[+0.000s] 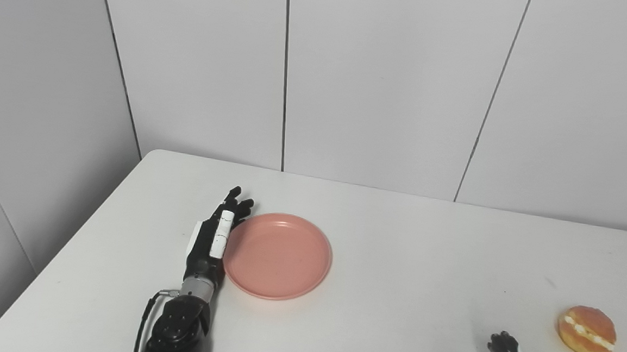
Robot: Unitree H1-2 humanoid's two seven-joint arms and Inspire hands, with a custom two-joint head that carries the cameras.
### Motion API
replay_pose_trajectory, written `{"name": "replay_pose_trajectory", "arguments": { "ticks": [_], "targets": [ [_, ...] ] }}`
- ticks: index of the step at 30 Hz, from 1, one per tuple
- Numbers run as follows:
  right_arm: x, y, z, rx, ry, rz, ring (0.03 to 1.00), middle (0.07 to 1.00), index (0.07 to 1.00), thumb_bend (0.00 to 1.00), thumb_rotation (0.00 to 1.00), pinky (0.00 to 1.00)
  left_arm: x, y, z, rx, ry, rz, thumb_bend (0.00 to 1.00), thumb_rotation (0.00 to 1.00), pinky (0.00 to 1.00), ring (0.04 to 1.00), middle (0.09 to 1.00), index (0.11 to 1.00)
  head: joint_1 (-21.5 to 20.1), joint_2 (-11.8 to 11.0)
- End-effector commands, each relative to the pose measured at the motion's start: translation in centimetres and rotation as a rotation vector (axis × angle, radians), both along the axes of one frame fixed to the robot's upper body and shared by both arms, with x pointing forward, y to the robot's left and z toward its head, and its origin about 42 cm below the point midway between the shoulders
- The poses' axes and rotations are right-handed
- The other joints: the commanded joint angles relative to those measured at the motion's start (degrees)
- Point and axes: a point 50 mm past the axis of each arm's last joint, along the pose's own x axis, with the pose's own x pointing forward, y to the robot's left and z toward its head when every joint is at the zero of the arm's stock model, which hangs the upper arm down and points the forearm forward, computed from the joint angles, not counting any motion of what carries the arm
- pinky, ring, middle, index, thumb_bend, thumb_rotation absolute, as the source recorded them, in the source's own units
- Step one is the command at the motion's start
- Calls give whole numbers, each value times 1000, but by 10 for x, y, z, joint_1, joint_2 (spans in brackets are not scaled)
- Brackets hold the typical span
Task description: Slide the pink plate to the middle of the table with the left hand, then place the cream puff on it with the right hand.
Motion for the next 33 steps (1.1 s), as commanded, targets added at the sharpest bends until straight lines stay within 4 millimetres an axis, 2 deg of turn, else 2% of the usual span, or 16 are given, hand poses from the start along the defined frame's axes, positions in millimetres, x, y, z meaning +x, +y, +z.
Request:
{"name": "replay_pose_trajectory", "arguments": {
  "ticks": [1,5,7,13,18,21,33],
  "targets": [
    [-12,10,-28,-23,130,21,966,970,990,931,1000,954,-5,-29,-15,-17,53,-66,893,968,864,868,830,885,0,1],
    [-12,14,-26,-16,132,21,960,966,988,931,1000,954,-5,-35,-16,-19,48,-70,901,968,852,857,822,882,-15,8],
    [-12,18,-24,-15,130,24,957,964,987,917,1000,953,-5,-37,-15,-37,45,-74,907,962,850,855,821,880,-46,22],
    [-14,29,-19,-20,138,13,951,958,973,850,1000,944,-6,-42,-11,-68,48,-98,923,950,868,857,826,884,-89,38],
    [-15,36,-15,-13,137,12,945,946,958,846,996,936,-5,-47,-8,-67,52,-114,905,971,866,850,817,882,-111,48],
    [-14,40,-13,-9,139,15,946,943,954,852,985,937,-5,-51,-8,-76,58,-126,906,976,867,850,818,884,-135,63],
    [-14,59,-5,-18,141,19,964,960,959,843,988,957,-11,-71,-14,-101,92,-136,905,984,924,858,834,887,-194,86]
  ]
}}
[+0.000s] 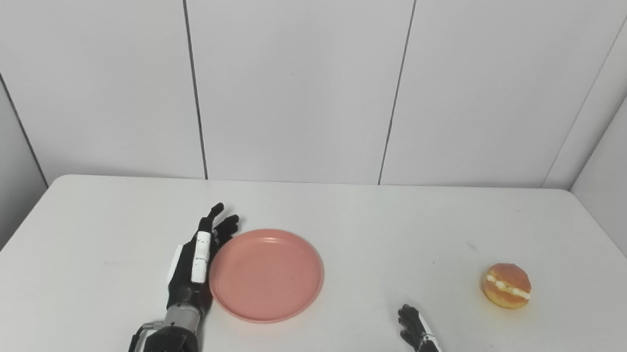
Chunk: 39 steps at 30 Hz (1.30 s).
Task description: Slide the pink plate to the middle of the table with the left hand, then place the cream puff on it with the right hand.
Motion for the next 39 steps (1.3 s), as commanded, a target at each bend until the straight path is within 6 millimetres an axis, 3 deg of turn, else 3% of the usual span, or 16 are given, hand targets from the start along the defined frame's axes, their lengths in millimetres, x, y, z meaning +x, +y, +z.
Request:
{"name": "replay_pose_trajectory", "arguments": {
  "ticks": [1,15,23,39],
  "targets": [
    [-11,14,-14,-6,110,19,967,964,962,839,992,963,-8,-9,-17,-7,88,-11,918,983,933,857,834,885,-11,4],
    [-9,36,-5,-13,99,20,965,972,969,761,991,963,-9,-8,-13,-5,95,-14,929,995,1000,879,847,886,-62,20],
    [-4,50,-2,-40,97,15,962,974,966,791,1000,953,-4,3,-12,-17,102,-15,935,980,989,866,834,879,-112,21],
    [2,58,-8,-48,92,11,966,974,980,769,1000,962,7,8,-13,-8,109,-35,986,961,955,861,826,886,-129,20]
  ]
}}
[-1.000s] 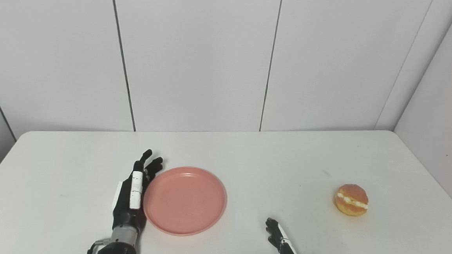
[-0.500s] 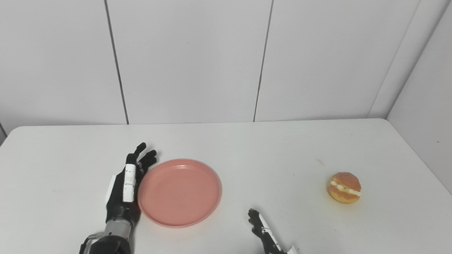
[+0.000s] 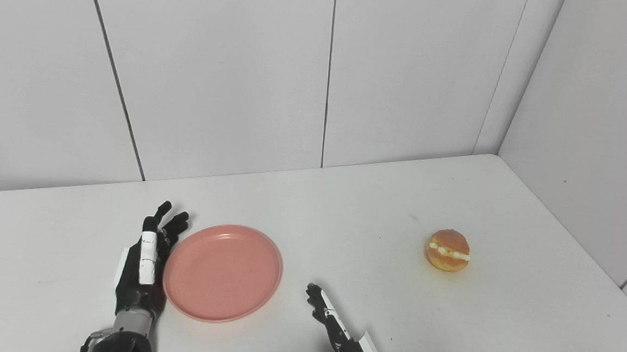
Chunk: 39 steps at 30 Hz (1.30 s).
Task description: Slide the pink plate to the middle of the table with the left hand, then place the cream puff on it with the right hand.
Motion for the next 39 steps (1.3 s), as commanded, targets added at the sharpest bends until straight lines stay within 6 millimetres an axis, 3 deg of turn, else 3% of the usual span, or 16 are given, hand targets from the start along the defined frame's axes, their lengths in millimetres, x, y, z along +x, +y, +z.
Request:
{"name": "replay_pose_trajectory", "arguments": {
  "ticks": [1,8,19,27,31,36,39],
  "targets": [
    [-5,3,-13,-6,67,1,966,974,980,768,1000,962,-3,2,-16,-2,84,-1,985,962,954,860,826,886,0,-2],
    [-7,-7,-5,-1,35,-70,954,951,968,780,995,962,-3,6,-23,3,89,1,990,954,974,866,824,886,4,-5],
    [-4,-48,72,-219,-174,-251,864,905,917,781,816,775,-5,4,-26,3,94,-11,979,966,967,877,838,895,10,-16],
    [7,-79,118,-354,-221,-364,852,909,912,766,663,773,-7,6,-30,-4,104,-17,957,965,964,879,845,898,2,-23],
    [13,-92,143,-476,-294,-405,821,884,890,746,589,707,-6,5,-31,-7,113,-23,955,963,960,879,845,897,-1,-28],
    [21,-113,166,-589,-335,-461,816,872,885,806,547,693,-6,3,-33,-22,122,-26,957,950,954,872,840,892,-3,-32],
    [29,-131,177,-655,-347,-505,818,875,871,876,458,678,-5,1,-33,-16,117,-28,949,947,934,864,835,887,0,-33]
  ]
}}
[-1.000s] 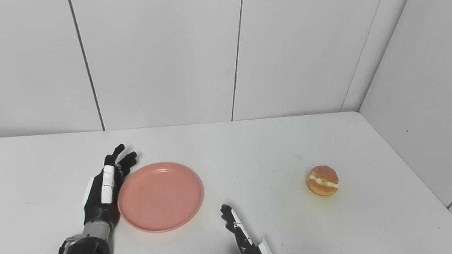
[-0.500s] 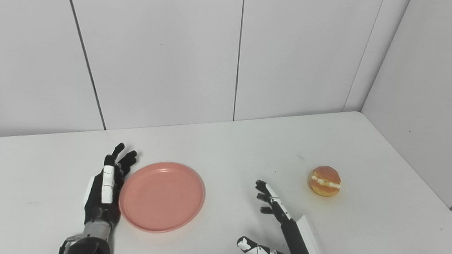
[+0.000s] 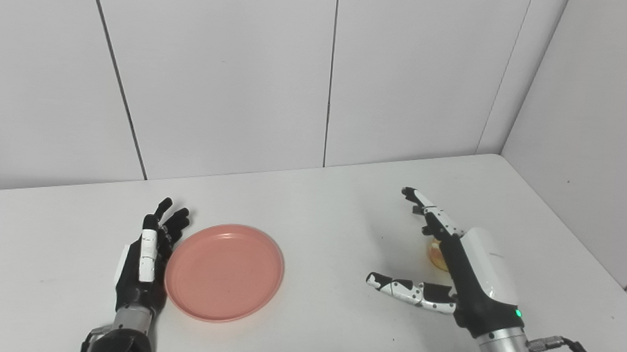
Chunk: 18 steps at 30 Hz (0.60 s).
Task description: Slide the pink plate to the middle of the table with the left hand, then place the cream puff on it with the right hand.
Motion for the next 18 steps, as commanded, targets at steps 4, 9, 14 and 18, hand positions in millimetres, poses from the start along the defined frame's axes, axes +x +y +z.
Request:
{"name": "replay_pose_trajectory", "arguments": {
  "ticks": [4,9,14,18],
  "targets": [
    [8,-31,29,-111,-67,-76,840,884,863,935,401,691,-10,2,-29,8,121,1,929,961,922,862,831,892,3,1],
    [13,-49,41,-173,-87,-100,847,886,856,998,380,697,-11,2,-30,12,123,0,927,970,903,857,826,893,4,-1],
    [20,-65,51,-253,-16,-146,912,936,892,1000,380,781,-11,1,-31,15,128,-7,919,973,912,854,815,895,4,-1],
    [27,-78,60,-291,75,-168,926,956,884,1000,351,800,-12,0,-31,16,127,-12,922,973,900,849,810,897,6,-1]
  ]
}}
